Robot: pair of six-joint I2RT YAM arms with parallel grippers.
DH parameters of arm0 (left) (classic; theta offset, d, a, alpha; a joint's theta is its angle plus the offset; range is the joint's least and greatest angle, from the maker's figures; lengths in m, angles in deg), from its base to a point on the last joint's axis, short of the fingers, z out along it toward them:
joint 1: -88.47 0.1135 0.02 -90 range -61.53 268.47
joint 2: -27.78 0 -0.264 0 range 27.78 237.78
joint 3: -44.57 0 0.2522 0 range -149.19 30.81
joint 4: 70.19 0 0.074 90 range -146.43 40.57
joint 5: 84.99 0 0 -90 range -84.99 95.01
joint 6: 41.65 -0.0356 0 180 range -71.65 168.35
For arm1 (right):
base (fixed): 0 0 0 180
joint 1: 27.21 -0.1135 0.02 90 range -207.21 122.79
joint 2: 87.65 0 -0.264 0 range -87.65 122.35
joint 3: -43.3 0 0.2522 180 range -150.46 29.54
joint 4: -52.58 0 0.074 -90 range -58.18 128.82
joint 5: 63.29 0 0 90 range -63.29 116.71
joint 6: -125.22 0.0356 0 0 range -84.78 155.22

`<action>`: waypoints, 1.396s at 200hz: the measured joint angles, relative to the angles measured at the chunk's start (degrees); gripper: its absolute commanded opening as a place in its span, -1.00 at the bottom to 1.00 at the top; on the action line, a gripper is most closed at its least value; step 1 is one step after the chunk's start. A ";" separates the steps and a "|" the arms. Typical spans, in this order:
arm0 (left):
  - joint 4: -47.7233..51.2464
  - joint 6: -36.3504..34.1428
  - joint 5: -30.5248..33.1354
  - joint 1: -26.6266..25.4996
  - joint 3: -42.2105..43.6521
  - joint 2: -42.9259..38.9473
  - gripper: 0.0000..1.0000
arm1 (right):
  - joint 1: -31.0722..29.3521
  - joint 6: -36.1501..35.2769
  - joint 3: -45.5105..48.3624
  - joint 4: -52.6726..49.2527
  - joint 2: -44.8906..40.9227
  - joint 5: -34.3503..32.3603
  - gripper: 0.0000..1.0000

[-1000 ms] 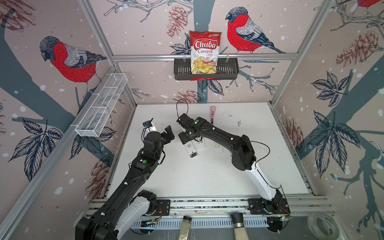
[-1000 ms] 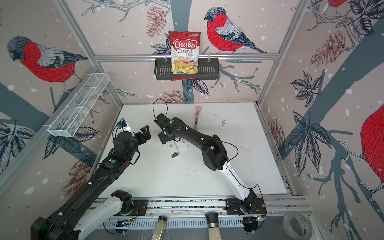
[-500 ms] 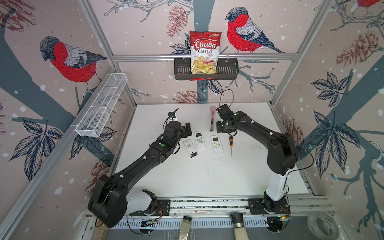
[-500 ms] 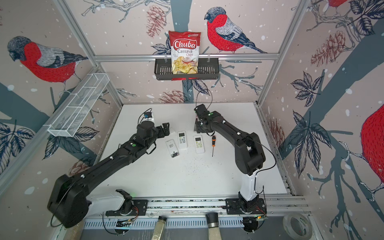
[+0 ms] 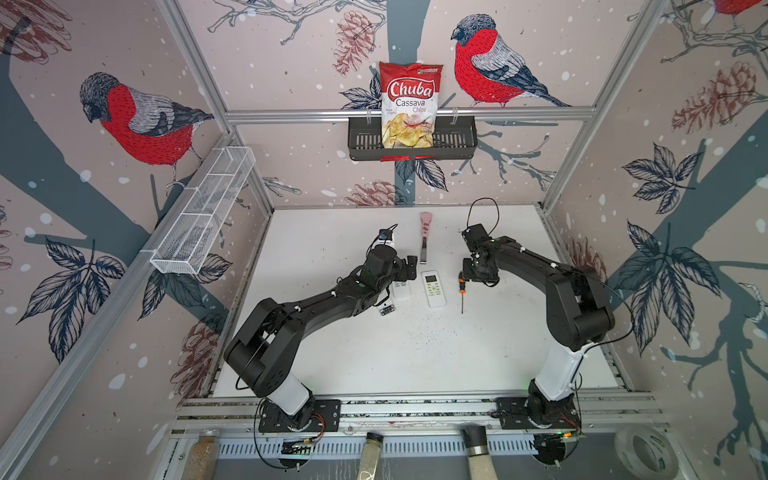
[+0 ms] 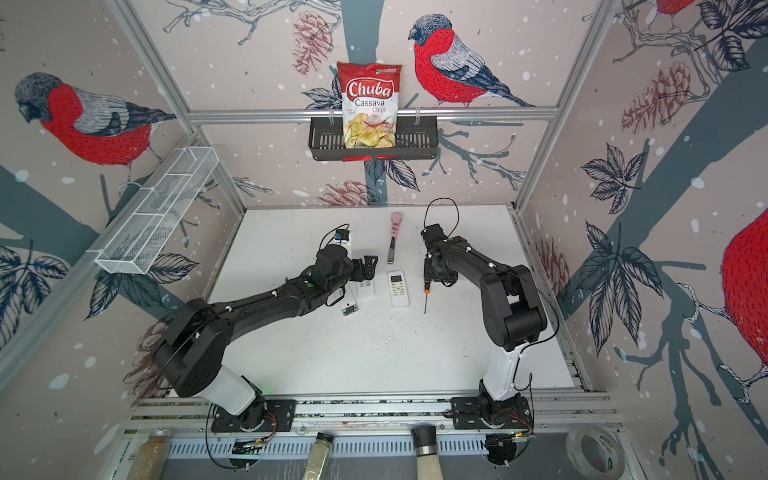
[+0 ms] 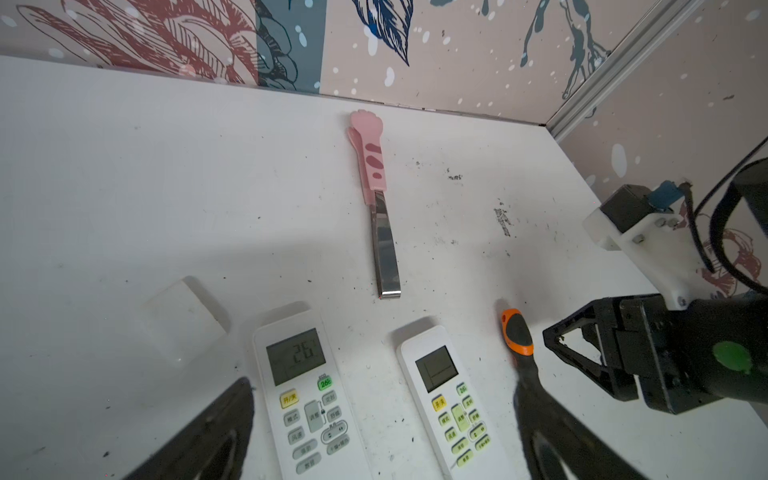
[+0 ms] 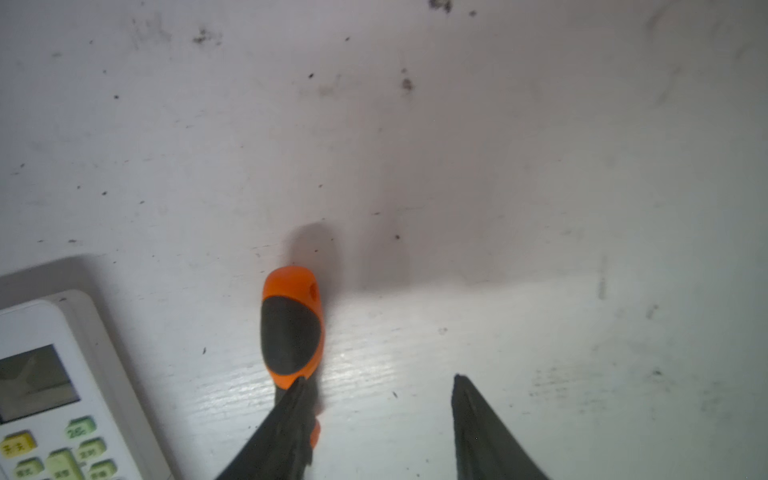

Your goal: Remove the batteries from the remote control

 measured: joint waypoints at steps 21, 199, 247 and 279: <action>-0.17 0.02 -0.20 -0.46 0.00 1.03 0.94 | -0.24 0.09 -0.52 1.14 1.68 1.07 0.07; -1.51 -1.16 0.74 -3.58 1.14 1.29 0.93 | 0.96 1.46 -2.40 5.79 6.78 8.72 -0.82; -14.01 -2.54 -7.89 -3.26 8.52 -3.21 0.68 | 2.32 1.97 -1.95 7.80 1.68 13.86 -0.85; -25.31 -2.51 -12.22 -3.48 13.16 -4.17 0.63 | 3.61 5.40 -1.20 13.14 -5.55 16.98 -0.88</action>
